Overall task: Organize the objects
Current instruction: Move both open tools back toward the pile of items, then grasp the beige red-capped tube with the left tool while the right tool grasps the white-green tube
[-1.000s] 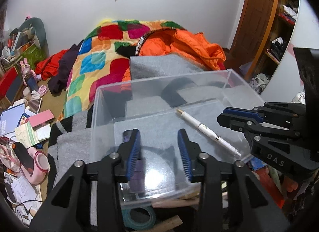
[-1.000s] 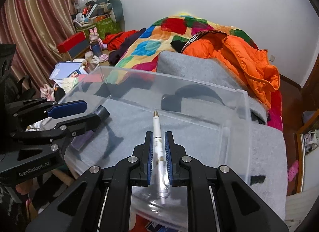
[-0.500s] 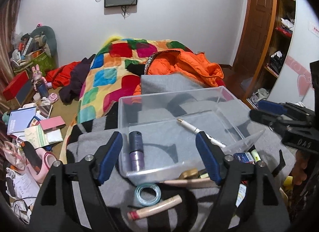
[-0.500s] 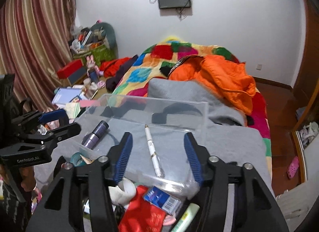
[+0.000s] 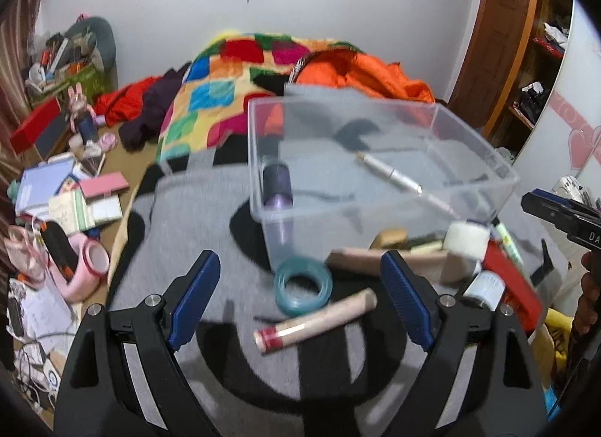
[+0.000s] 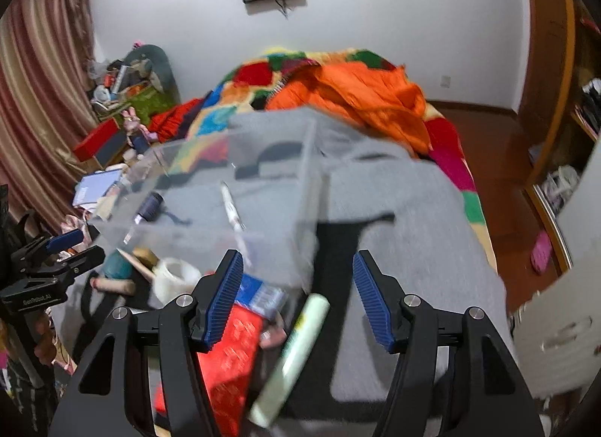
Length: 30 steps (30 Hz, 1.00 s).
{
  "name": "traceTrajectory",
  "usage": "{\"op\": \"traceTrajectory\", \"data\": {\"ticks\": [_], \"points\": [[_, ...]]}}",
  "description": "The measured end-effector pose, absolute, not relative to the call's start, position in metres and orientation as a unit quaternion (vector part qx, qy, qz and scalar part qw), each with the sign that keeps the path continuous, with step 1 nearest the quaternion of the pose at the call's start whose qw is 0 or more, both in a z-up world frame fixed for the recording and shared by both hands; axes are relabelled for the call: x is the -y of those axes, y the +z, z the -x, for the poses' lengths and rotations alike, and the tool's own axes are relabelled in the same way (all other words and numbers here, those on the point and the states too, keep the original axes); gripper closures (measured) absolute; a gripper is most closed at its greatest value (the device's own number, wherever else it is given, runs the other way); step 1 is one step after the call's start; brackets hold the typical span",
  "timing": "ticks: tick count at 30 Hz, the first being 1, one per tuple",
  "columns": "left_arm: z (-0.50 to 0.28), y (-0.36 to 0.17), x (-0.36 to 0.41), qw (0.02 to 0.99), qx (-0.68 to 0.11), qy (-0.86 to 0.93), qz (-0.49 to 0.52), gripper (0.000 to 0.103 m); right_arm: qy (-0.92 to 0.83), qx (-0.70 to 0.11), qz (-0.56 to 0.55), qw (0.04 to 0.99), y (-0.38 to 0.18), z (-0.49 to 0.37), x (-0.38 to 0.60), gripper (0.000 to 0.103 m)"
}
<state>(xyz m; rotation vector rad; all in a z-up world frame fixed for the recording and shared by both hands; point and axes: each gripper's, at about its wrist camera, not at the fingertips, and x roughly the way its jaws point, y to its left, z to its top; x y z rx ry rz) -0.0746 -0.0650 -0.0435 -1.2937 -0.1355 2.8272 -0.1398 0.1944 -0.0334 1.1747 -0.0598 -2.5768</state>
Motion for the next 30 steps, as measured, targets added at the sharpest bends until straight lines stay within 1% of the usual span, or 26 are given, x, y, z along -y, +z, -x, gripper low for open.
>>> {"op": "traceTrajectory", "data": {"ticks": [6,11,14,15,16,18,19,21,23,24,26,30], "points": [[0.072,-0.065,0.066,0.021,0.047,0.897,0.439,0.015,-0.881,0.028,-0.450,0.145,-0.060,0.132,-0.204,0.046],[0.072,-0.082,0.062,0.059,0.062,0.884,0.460,0.015,-0.870,0.025,-0.471,0.144,-0.078,0.125,-0.201,0.046],[0.068,-0.082,0.057,0.055,0.053,0.888,0.454,0.015,-0.873,0.019,-0.467,0.139,-0.082,0.118,-0.200,0.046],[0.066,-0.081,0.055,0.057,0.054,0.888,0.452,0.017,-0.874,0.015,-0.466,0.138,-0.082,0.116,-0.200,0.046],[0.064,-0.081,0.054,0.061,0.055,0.889,0.451,0.022,-0.874,0.014,-0.466,0.137,-0.081,0.115,-0.201,0.046],[0.057,-0.079,0.050,0.066,0.052,0.888,0.452,0.031,-0.874,0.012,-0.466,0.135,-0.080,0.113,-0.202,0.051],[0.052,-0.078,0.048,0.064,0.047,0.889,0.451,0.036,-0.874,0.009,-0.467,0.134,-0.080,0.112,-0.203,0.055],[0.044,-0.077,0.044,0.063,0.039,0.889,0.452,0.041,-0.874,0.006,-0.467,0.132,-0.080,0.113,-0.205,0.062],[0.032,-0.074,0.039,0.072,0.028,0.890,0.450,0.047,-0.874,0.006,-0.468,0.128,-0.079,0.113,-0.209,0.072],[0.029,-0.073,0.037,0.078,0.023,0.889,0.450,0.051,-0.874,0.007,-0.468,0.127,-0.079,0.114,-0.210,0.073],[0.025,-0.070,0.033,0.084,0.013,0.889,0.450,0.053,-0.875,0.008,-0.468,0.126,-0.079,0.114,-0.213,0.077],[0.031,-0.069,0.034,0.077,0.008,0.889,0.452,0.053,-0.877,0.002,-0.464,0.128,-0.079,0.116,-0.210,0.077]]}}
